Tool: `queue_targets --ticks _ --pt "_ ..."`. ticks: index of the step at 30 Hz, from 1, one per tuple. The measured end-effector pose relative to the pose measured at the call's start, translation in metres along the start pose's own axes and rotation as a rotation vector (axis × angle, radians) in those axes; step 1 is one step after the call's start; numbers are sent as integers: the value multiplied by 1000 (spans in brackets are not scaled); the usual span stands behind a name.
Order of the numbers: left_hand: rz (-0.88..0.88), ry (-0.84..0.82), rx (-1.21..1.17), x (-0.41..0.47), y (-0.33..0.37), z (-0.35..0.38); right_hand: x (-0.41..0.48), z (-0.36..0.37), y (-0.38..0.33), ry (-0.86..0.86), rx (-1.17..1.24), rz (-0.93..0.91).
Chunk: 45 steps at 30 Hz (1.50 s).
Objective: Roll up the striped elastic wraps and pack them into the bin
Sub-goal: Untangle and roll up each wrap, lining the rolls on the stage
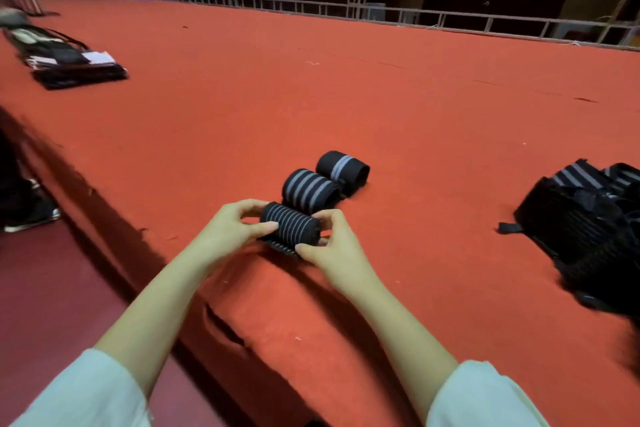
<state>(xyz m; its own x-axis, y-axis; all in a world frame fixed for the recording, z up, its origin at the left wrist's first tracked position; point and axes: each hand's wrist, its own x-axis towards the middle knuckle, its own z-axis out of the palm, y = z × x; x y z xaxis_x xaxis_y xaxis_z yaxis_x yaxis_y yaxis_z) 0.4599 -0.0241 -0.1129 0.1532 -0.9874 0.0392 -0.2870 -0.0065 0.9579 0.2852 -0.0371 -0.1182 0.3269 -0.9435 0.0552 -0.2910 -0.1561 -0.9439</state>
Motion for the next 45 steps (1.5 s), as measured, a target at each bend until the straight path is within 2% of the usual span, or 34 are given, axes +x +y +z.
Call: queue_targets --ticks 9,13,23,27,35,45 --pt "128 23 224 52 -33 -16 32 16 9 103 -77 -6" --pt "146 29 227 61 -39 -14 44 19 22 213 -127 -8" --pt "125 68 280 54 -38 -13 44 16 21 171 -200 22" --pt "214 104 400 41 -19 -11 38 3 6 184 -208 -4" --pt "440 -51 624 11 71 39 -16 -84 -36 253 -339 -101" --pt "683 -286 732 -26 177 215 -144 -283 -26 479 -638 43"
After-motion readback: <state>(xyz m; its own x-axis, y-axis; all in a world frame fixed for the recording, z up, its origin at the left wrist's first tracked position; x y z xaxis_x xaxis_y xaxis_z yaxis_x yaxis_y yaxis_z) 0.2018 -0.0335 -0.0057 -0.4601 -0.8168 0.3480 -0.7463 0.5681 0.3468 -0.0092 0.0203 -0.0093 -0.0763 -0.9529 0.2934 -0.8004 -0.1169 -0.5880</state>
